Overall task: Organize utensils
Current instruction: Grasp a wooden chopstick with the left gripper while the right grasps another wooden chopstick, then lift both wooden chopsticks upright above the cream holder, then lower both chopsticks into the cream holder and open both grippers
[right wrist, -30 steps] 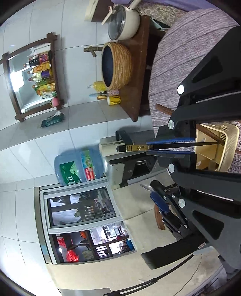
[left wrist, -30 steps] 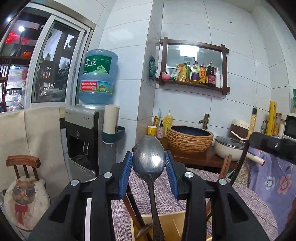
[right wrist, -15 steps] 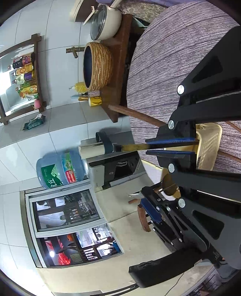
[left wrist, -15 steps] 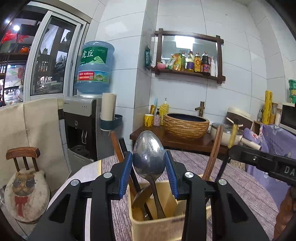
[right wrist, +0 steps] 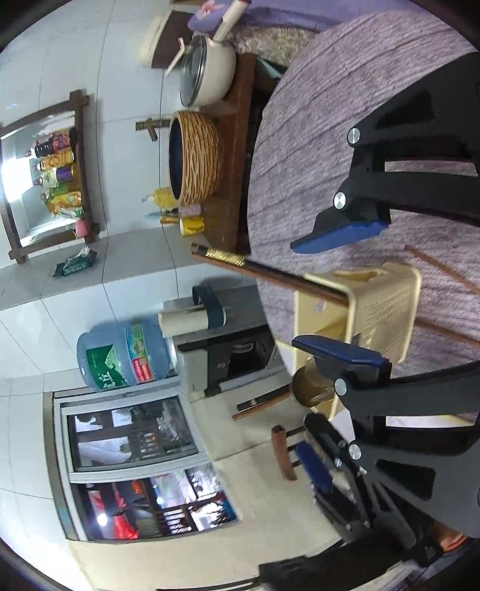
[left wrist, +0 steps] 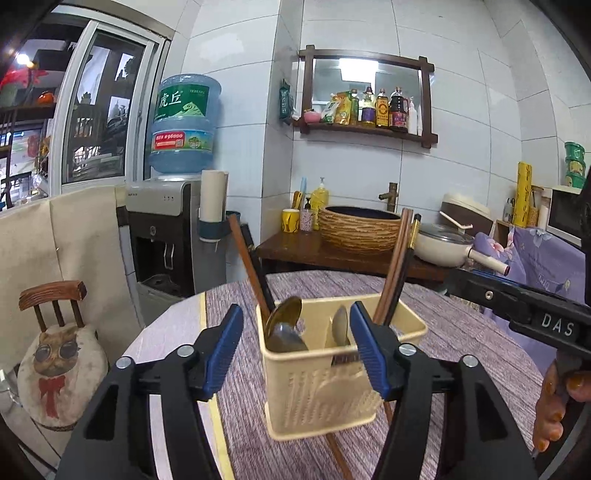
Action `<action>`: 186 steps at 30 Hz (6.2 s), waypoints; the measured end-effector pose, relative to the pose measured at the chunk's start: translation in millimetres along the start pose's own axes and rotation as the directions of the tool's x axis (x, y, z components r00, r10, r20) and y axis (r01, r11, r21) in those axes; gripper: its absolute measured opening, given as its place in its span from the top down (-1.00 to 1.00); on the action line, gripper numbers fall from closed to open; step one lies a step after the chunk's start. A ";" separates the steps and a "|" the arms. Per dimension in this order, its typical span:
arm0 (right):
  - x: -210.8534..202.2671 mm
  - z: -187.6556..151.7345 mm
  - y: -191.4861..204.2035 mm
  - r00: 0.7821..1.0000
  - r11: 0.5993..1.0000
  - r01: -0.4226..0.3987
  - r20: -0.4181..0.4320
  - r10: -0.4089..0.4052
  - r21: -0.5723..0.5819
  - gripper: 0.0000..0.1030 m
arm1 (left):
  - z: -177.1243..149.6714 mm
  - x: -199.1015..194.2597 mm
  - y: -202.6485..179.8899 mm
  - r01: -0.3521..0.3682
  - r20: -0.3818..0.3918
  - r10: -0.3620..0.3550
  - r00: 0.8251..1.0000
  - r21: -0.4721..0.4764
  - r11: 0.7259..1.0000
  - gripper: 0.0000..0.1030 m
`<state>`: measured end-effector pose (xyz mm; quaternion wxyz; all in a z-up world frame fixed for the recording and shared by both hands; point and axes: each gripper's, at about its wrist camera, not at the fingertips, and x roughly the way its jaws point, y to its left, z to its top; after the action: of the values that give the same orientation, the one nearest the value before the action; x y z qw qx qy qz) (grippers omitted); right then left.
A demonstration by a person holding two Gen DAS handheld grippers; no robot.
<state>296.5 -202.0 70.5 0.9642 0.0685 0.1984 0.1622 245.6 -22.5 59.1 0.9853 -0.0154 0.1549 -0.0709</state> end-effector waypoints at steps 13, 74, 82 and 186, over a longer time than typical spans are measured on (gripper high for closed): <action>28.2 -101.6 -26.5 0.934 0.981 0.151 -0.342 -0.101 0.123 0.10 | -91.2 2.4 28.3 -0.087 -0.391 0.028 0.920 -0.135 0.987 -0.15; 92.8 -121.7 -29.1 0.863 0.983 0.178 -0.474 -0.174 -0.038 0.84 | -111.9 73.1 -35.9 -0.024 -0.570 0.045 0.820 0.044 0.999 0.78; 89.4 -122.0 -33.8 0.871 0.985 0.171 -0.468 -0.150 0.002 0.84 | -111.3 72.4 -29.9 -0.029 -0.573 0.038 0.819 0.024 0.999 0.84; 47.6 44.2 7.7 0.998 0.998 -0.047 -0.050 0.045 -0.041 0.84 | 57.0 42.4 12.6 0.038 -0.188 -0.054 0.981 -0.087 0.995 0.86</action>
<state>353.5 -181.6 95.2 0.9563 0.0488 0.2167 0.1899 304.7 -15.7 99.8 0.9626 -0.0532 0.2508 -0.0881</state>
